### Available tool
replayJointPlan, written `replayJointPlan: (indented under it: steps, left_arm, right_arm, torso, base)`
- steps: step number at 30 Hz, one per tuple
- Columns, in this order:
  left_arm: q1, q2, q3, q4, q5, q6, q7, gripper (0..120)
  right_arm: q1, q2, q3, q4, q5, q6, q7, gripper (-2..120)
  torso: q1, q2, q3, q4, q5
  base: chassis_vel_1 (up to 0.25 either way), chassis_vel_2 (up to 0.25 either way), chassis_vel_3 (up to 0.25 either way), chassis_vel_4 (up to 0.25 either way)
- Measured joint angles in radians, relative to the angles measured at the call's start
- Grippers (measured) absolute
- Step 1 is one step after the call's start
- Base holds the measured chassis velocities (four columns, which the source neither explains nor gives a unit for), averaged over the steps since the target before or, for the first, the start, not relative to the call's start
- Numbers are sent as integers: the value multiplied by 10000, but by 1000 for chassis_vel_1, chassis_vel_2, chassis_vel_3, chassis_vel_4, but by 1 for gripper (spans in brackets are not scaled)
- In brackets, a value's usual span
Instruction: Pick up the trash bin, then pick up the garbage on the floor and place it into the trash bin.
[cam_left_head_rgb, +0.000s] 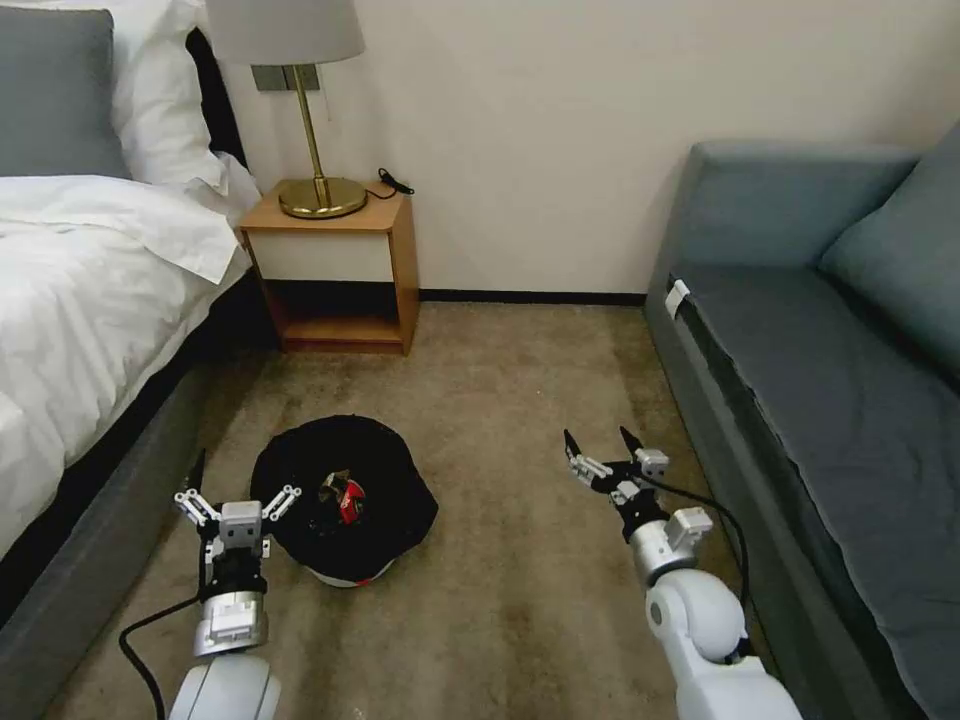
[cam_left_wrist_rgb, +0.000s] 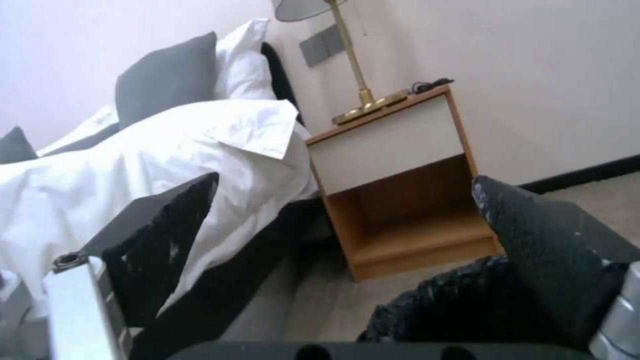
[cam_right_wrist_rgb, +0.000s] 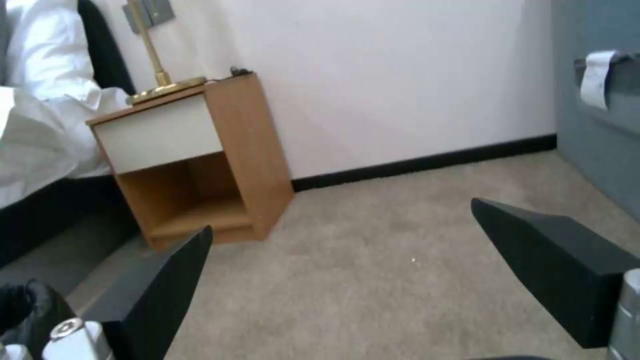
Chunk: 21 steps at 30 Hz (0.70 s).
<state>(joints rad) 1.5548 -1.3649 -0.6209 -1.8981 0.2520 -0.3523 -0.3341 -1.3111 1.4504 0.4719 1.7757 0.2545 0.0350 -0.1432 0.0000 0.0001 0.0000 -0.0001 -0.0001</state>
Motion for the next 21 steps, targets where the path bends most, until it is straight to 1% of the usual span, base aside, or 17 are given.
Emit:
replayJointPlan:
  steps: [3, 9, 21]
  left_arm:
    - [77, 77, 6, 0, -6, -115, 66, 100]
    - [45, 232, 24, 3, -185, -152, 198, 100]
    - [26, 243, 35, 12, -250, -110, 216, 100]
  right_arm:
    - [-86, 127, 41, -115, -209, 229, -93, 100]
    - [-217, 240, 145, -214, -283, 375, -132, 100]
    - [-226, 243, 156, -239, -287, 378, -151, 100]
  torso:
    - [0, 0, 0, 2, 0]
    - [0, 0, 0, 0, 0]
    - [0, 0, 0, 1, 0]
  base:
    - [0, 0, 0, 0]
    - [0, 0, 0, 0]
    - [0, 0, 0, 0]
